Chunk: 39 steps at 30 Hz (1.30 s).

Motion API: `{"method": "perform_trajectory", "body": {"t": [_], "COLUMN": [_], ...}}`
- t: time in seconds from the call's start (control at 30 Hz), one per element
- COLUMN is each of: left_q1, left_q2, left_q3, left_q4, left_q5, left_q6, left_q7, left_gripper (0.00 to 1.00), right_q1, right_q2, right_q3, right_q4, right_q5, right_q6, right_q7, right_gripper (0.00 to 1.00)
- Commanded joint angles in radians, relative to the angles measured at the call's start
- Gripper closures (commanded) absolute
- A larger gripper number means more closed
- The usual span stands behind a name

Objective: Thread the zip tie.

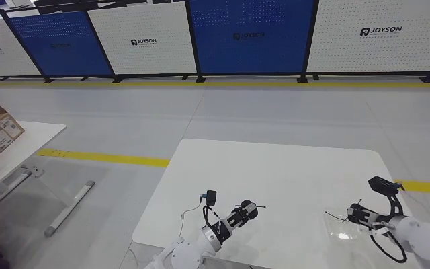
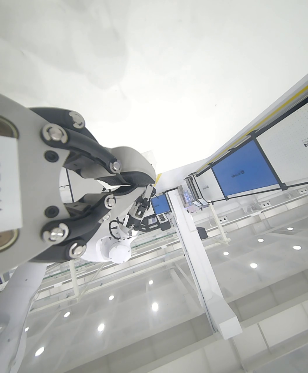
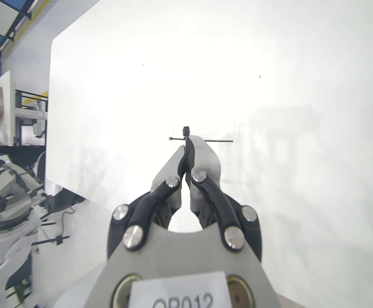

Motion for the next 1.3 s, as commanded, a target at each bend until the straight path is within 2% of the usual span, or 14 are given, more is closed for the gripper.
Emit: {"method": "perform_trajectory", "body": {"t": [0.0, 0.93, 1.1, 1.27], "left_q1": [0.0, -0.003, 0.013, 0.071], "left_q2": [0.0, -0.001, 0.0, 0.01], "left_q3": [0.0, 0.002, -0.008, -0.041], "left_q4": [0.0, -0.006, -0.069, -0.216], "left_q5": [0.0, 0.0, 0.0, -0.014], "left_q6": [0.0, -0.001, -0.051, -0.128], "left_q7": [0.0, 0.004, 0.02, 0.003], "left_gripper": [1.0, 1.0, 1.0, 1.0], "right_q1": [0.003, 0.003, 0.003, 0.003], "right_q2": [0.0, 0.0, 0.0, 0.0], "right_q3": [-0.002, -0.002, -0.002, -0.002], "right_q4": [0.001, 0.001, 0.001, 0.001], "right_q5": [-0.005, -0.005, -0.005, -0.005], "right_q6": [0.001, 0.001, 0.001, 0.001], "right_q7": [0.001, 0.001, 0.001, 0.001], "right_gripper": [1.0, 1.0, 1.0, 1.0]}}
